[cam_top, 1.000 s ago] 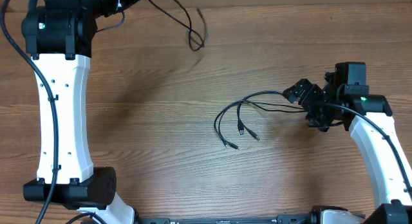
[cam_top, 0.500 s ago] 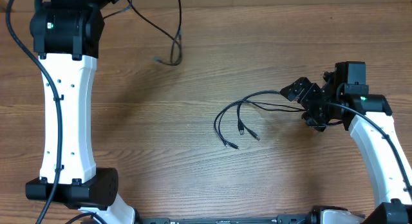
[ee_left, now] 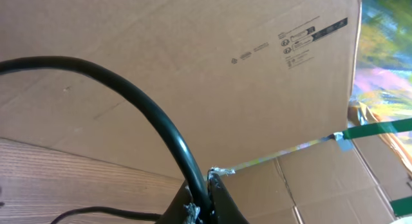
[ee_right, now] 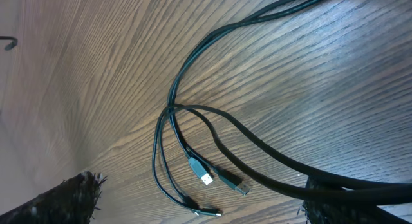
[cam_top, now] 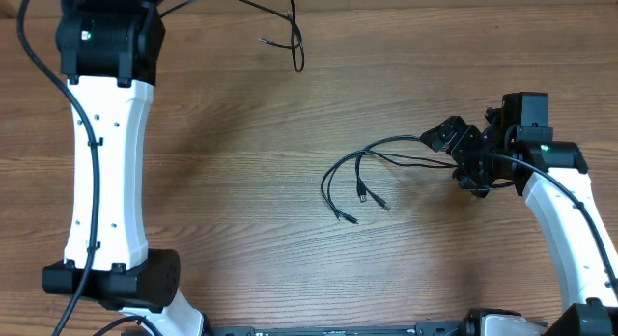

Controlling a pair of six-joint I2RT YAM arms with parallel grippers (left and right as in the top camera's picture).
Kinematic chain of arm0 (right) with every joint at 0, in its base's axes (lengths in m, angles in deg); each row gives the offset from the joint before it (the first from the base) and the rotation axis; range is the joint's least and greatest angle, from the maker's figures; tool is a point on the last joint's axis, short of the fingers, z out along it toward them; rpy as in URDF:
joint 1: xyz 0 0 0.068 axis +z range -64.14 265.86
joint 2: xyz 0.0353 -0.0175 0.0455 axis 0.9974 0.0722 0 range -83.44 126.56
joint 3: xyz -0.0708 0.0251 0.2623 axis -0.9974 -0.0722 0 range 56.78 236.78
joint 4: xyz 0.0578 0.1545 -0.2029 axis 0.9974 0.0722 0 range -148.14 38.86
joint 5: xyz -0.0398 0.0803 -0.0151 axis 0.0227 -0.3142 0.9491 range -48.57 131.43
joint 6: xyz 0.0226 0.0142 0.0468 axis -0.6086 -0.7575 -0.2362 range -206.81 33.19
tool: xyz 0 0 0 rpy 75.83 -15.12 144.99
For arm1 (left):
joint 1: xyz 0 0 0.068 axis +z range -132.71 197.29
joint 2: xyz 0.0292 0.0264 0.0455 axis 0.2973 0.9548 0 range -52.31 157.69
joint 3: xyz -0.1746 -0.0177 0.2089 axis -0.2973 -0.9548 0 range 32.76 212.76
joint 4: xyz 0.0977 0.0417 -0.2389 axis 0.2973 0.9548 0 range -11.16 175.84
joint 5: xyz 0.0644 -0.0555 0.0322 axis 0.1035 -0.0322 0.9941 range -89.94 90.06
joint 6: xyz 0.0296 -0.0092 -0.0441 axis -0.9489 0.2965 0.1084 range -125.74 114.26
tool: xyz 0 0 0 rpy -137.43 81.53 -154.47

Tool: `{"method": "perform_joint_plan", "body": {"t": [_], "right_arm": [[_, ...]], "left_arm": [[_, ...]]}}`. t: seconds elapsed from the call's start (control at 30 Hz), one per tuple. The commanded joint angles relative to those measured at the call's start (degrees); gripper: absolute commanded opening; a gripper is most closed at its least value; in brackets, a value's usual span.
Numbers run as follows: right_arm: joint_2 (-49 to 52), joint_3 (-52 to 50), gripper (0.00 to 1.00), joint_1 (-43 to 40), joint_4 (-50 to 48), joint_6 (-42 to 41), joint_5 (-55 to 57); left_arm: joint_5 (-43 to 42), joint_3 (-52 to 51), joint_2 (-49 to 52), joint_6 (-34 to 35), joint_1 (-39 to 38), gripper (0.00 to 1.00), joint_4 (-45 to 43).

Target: Untangle cables

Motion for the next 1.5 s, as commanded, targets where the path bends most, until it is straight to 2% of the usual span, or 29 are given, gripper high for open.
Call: {"method": "perform_joint_plan", "body": {"t": [0.0, 0.23, 0.37, 0.5, 0.67, 0.77, 0.83, 0.9, 0.93, 0.97, 1.0, 1.03, 1.07, 1.2, 1.27, 1.37, 1.47], "right_arm": [[0.11, 0.02, 1.00, 0.28, -0.15, 0.04, -0.46], [0.11, 0.02, 1.00, 0.28, -0.17, 0.04, -0.46], [0.11, 0.02, 1.00, 0.28, -0.15, 0.04, -0.46], [0.11, 0.02, 1.00, 0.28, -0.15, 0.04, -0.46], [0.11, 0.02, 1.00, 0.28, -0.17, 0.04, -0.46], [0.11, 0.02, 1.00, 0.28, -0.15, 0.04, -0.46], [0.11, 0.02, 1.00, 0.28, -0.15, 0.04, -0.46], [0.11, 0.02, 1.00, 0.28, -0.15, 0.04, -0.46], [0.11, 0.02, 1.00, 0.28, -0.15, 0.07, -0.46], [0.11, 0.02, 1.00, 0.28, -0.15, 0.04, -0.46], [0.11, 0.02, 1.00, 0.28, -0.15, 0.04, -0.46], [0.11, 0.02, 1.00, 0.28, -0.17, 0.04, -0.46], [0.11, 0.02, 1.00, 0.28, -0.15, 0.04, -0.46], [0.11, 0.02, 1.00, 0.28, -0.17, 0.04, -0.46], [0.11, 0.02, 1.00, 0.28, -0.15, 0.04, -0.46], [0.11, 0.02, 1.00, 0.28, -0.15, 0.07, -0.46], [0.11, 0.02, 1.00, 0.28, -0.15, 0.04, -0.46]], "left_arm": [[0.79, 0.28, 2.58, -1.77, -0.66, 0.04, 0.33], [0.87, 0.31, 8.61, -2.03, -1.42, 0.04, -1.36], [1.27, 0.31, 12.41, -5.66, -0.39, 0.04, -6.75], [1.81, 0.31, 16.06, -7.82, 3.10, 0.04, -11.54], [5.35, 0.31, 19.47, -14.38, 9.55, 0.04, -10.88], [10.45, 0.28, 21.07, -16.79, 14.40, 0.04, -7.67], [17.20, 0.31, 22.34, -19.45, 18.97, 0.04, -4.74], [21.99, 0.28, 23.41, -23.85, 22.25, 0.13, -4.22], [24.15, 0.28, 23.91, -25.79, 23.67, 0.27, -3.82], [25.88, 0.28, 24.81, -27.89, 25.05, 0.52, -3.08], [26.45, 0.28, 25.57, -30.51, 26.38, 0.85, -1.90], [26.58, 0.28, 26.53, -33.86, 27.69, 1.00, -0.35], [26.58, 0.31, 27.61, -37.92, 29.77, 1.00, 3.17], [26.05, 0.31, 28.13, -39.08, 32.33, 1.00, 8.17], [22.40, 0.31, 27.78, -39.52, 32.63, 1.00, 9.88], [14.58, 0.31, 27.50, -41.66, 32.00, 0.91, 12.74], [10.10, 0.31, 27.50, -41.68, 29.86, 0.93, 16.28]]}}
